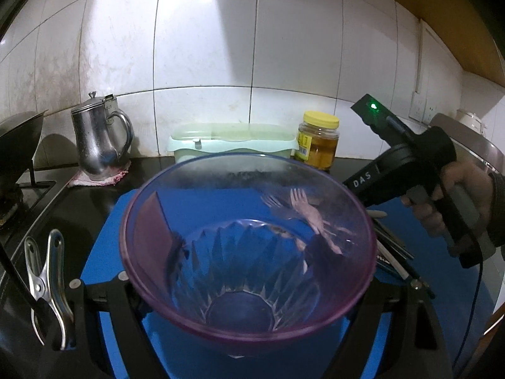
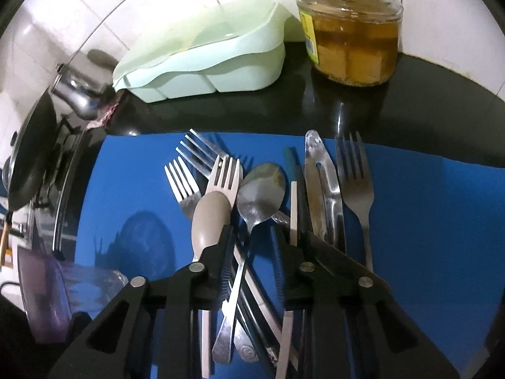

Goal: Organize utensils
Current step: 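Lower the right gripper onto the utensil pile and grasp a metal spoon, then carry the metal spoon with the right gripper and drop it into the cup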

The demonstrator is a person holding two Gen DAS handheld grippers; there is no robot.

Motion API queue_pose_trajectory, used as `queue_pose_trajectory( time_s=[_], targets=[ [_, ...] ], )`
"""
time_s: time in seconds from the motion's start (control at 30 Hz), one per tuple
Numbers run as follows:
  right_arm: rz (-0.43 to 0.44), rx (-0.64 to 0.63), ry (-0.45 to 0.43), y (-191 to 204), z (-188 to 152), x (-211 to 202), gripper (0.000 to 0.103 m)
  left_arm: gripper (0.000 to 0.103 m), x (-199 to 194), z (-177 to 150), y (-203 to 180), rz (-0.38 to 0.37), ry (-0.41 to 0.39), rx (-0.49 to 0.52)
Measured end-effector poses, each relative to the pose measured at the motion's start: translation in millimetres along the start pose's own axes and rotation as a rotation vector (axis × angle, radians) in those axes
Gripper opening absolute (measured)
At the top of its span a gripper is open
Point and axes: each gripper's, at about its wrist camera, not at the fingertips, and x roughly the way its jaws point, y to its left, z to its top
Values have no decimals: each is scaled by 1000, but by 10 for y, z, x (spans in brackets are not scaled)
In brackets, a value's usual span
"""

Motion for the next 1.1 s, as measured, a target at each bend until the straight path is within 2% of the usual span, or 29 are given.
queue_pose_trajectory(
  time_s=[0.17, 0.27, 0.5, 0.6, 0.77, 1.1],
  targets=[
    [15, 23, -11, -29, 26, 26, 7, 87, -2, 0, -6, -6, 0, -3],
    [40, 55, -34, -88, -11, -37, 5, 87, -5, -2, -13, -7, 0, -4],
    [234, 42, -135, -215, -219, -345, 3, 87, 1, -1, -9, -1, 1, -1],
    [275, 23, -174, -226, -336, -479, 3, 87, 4, -4, -18, 4, 3, 2],
    [222, -80, -283, -81, -555, -787, 3, 87, 6, -19, -50, 31, 16, 43],
    [102, -210, -476, 439, -893, -1375, 3, 87, 13, -25, -58, 36, 17, 46]
  ],
)
